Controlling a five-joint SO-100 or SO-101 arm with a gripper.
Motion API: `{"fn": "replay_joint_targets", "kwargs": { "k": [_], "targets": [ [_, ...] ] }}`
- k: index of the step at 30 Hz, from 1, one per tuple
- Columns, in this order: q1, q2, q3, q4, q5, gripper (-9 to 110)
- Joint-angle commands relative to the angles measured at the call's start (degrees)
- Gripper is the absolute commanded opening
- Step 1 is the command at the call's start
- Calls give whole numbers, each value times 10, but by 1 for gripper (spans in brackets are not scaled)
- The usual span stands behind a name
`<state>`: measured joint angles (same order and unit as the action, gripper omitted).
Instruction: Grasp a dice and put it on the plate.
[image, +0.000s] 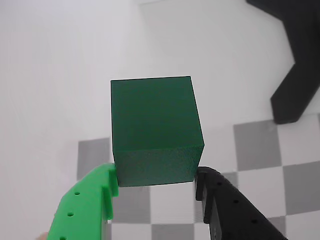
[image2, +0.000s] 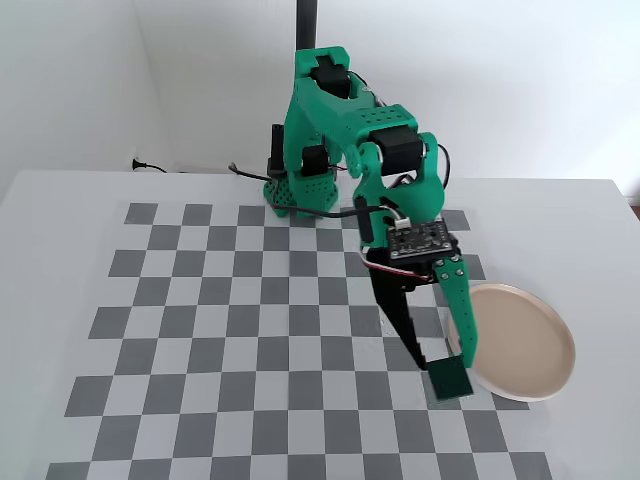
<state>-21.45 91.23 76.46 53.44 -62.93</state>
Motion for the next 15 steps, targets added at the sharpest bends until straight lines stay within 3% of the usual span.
{"fn": "replay_joint_targets", "kwargs": {
  "k": [1, 15],
  "targets": [
    [-52, 43, -11, 9, 3, -4],
    [-170, -50, -11, 2, -12, -4]
  ]
}}
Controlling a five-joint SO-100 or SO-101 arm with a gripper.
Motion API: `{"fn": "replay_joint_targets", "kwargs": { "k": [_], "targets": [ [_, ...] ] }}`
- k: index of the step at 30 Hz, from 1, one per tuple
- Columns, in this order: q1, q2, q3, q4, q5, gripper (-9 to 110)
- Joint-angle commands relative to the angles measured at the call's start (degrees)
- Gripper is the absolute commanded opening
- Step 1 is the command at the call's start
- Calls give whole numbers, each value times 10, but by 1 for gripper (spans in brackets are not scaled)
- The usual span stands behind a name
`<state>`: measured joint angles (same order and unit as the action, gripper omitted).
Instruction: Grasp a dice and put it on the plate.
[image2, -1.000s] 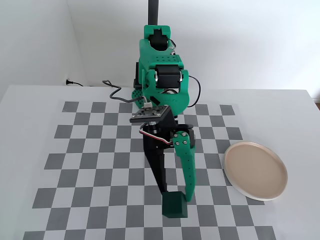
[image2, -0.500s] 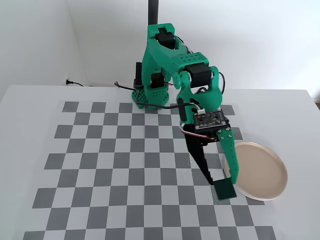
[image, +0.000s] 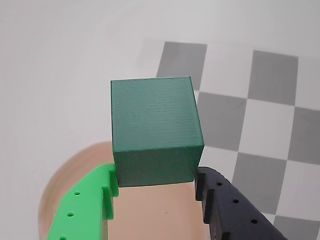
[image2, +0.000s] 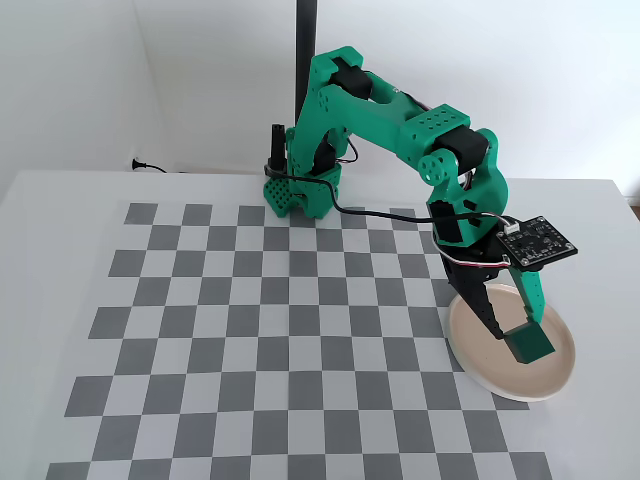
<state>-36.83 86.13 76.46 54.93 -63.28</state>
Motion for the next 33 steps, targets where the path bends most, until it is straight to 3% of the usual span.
{"fn": "replay_joint_targets", "kwargs": {
  "k": [1, 20, 31, 33],
  "targets": [
    [-19, -9, -11, -15, -11, -4],
    [-88, -159, -13, -33, -40, -4],
    [-127, -161, -16, -31, -26, -4],
    [-128, -157, -18, -33, -19, 15]
  ]
}}
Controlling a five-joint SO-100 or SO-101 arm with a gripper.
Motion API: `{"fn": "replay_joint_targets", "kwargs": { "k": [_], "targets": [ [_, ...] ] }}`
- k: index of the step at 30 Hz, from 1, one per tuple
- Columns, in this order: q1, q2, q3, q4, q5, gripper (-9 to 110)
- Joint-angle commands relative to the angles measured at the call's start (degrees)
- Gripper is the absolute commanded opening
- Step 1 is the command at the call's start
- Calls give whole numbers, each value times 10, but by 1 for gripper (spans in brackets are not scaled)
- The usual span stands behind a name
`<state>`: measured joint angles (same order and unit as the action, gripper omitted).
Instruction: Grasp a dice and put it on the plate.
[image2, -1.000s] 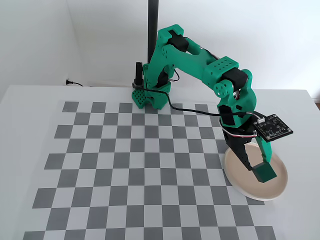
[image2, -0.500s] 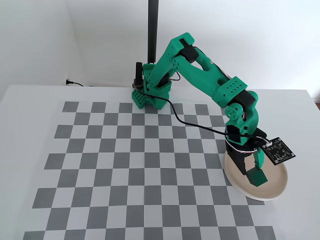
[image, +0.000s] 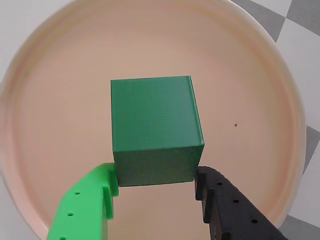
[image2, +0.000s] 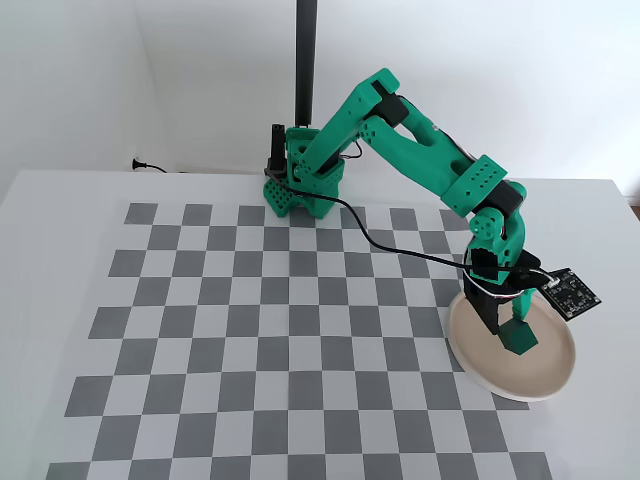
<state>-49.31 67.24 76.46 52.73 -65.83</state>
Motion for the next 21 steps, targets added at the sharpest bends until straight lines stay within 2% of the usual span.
{"fn": "replay_joint_targets", "kwargs": {
  "k": [1, 3, 8, 16, 21],
  "targets": [
    [-4, 33, -18, -11, 8, 22],
    [-4, 35, -19, -11, 11, 27],
    [3, 40, -24, -12, 14, 28],
    [12, 61, -47, -8, 25, 25],
    [23, 95, -67, 17, 35, 9]
  ]
}}
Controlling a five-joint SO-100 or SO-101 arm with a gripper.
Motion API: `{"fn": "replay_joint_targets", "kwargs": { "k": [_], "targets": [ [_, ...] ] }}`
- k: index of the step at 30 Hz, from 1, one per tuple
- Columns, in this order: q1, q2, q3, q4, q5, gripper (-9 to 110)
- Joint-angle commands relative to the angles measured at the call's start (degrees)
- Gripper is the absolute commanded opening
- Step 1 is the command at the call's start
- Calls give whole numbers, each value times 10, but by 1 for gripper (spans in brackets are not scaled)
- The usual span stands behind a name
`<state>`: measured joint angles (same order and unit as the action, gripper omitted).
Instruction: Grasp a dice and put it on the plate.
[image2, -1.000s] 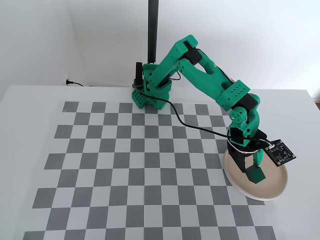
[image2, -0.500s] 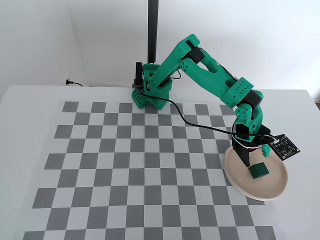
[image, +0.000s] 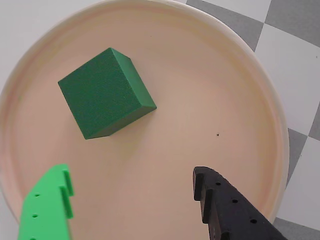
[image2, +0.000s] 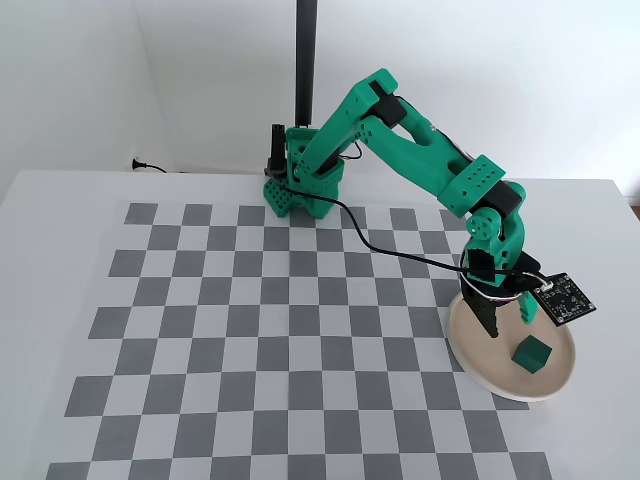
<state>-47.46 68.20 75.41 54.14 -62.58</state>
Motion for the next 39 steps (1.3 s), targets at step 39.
{"fn": "replay_joint_targets", "kwargs": {
  "k": [39],
  "targets": [
    [299, 598, 226, 33, 330, -4]
  ]
}}
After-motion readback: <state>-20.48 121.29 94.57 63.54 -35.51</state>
